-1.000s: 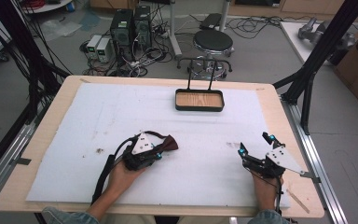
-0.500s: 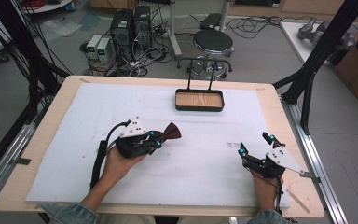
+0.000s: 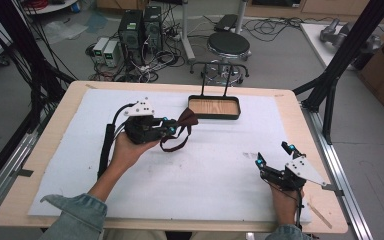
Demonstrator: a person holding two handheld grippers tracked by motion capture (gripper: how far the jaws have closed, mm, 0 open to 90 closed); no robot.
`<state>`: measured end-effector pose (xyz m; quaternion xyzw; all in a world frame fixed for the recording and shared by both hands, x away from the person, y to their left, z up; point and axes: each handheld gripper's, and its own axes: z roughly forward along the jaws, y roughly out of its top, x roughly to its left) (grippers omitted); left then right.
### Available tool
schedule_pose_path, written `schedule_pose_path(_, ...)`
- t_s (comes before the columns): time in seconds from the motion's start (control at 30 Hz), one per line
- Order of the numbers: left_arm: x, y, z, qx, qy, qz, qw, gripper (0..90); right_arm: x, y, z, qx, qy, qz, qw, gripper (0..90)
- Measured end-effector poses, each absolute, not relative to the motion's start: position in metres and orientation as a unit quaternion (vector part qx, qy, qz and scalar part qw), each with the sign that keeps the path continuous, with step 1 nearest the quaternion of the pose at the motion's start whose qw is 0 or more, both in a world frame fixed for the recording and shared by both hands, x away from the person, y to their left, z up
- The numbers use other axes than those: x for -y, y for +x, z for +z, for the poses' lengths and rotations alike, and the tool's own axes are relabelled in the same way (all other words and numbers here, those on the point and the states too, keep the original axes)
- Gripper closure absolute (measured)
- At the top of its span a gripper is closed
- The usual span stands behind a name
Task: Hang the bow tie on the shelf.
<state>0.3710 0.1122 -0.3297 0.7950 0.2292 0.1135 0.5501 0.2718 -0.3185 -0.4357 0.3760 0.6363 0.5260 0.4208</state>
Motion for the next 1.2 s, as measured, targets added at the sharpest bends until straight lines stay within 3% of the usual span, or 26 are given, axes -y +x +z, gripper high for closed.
schedule_pose_path(0.67, -0.082, 0.449, -0.3, -0.238, 0.785, 0.126, 0.558, 75.9, 0.319, 0.272, -0.436, -0.634, 0.381, 0.528, 0.417, 10.8)
schedule_pose_path(1.2, -0.074, 0.491, -0.293, -0.267, 0.758, 0.154, 0.575, 75.9, 0.32, 0.273, -0.436, -0.634, 0.385, 0.529, 0.413, 10.8)
